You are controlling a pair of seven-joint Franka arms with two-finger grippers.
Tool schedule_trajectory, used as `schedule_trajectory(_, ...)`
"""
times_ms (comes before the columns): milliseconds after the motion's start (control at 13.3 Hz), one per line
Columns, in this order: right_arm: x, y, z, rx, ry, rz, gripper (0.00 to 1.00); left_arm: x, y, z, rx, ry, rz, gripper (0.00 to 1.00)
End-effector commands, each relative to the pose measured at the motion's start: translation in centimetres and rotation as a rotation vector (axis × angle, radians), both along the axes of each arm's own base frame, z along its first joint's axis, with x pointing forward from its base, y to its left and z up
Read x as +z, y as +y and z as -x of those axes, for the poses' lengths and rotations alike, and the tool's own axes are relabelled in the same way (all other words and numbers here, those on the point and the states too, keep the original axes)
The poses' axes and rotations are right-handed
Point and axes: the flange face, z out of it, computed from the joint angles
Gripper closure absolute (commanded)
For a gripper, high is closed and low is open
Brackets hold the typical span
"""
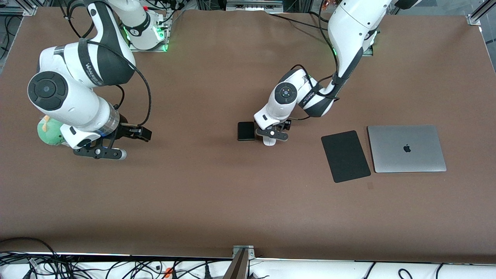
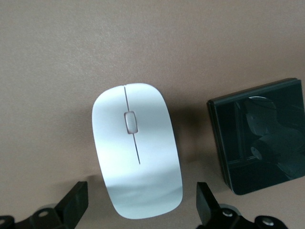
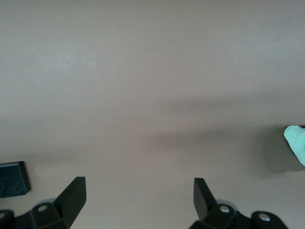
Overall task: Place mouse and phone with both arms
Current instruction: 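Close the left gripper on the white mouse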
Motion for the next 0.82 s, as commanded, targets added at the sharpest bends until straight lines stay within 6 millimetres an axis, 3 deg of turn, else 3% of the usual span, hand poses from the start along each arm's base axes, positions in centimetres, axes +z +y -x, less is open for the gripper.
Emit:
schedule_trajectory(0,0.3,0.1,-0.2,-0.009,-0.014,0.000,0.00,-0.4,0.1,-0.1,-0.008,-0.014,-0.008,0.00)
schedule_trajectory(150,0.1,0.1,-0.3,-0.009,-0.015,0.000,0.00,-0.6,0.0,-0.1,-0.011,-0.012,-0.008,0.29)
schedule_trajectory(300,0.1,0.1,-0.2,-0.009,-0.013,0.000,0.00,-0.6,0.2,-0.3,-0.013,-0.014,-0.008,0.39)
schedule_trajectory(524,0.1,0.1,-0.3,-0.009,-0.015,0.000,0.00,-0.5,0.4,-0.5,-0.014,-0.018,-0.011,0.62)
schedule_trajectory(749,0.2,0.1,-0.3,-0.011,-0.022,-0.003,0.00,1.6,2.6,-2.6,0.046,-0.044,-0.018,0.63)
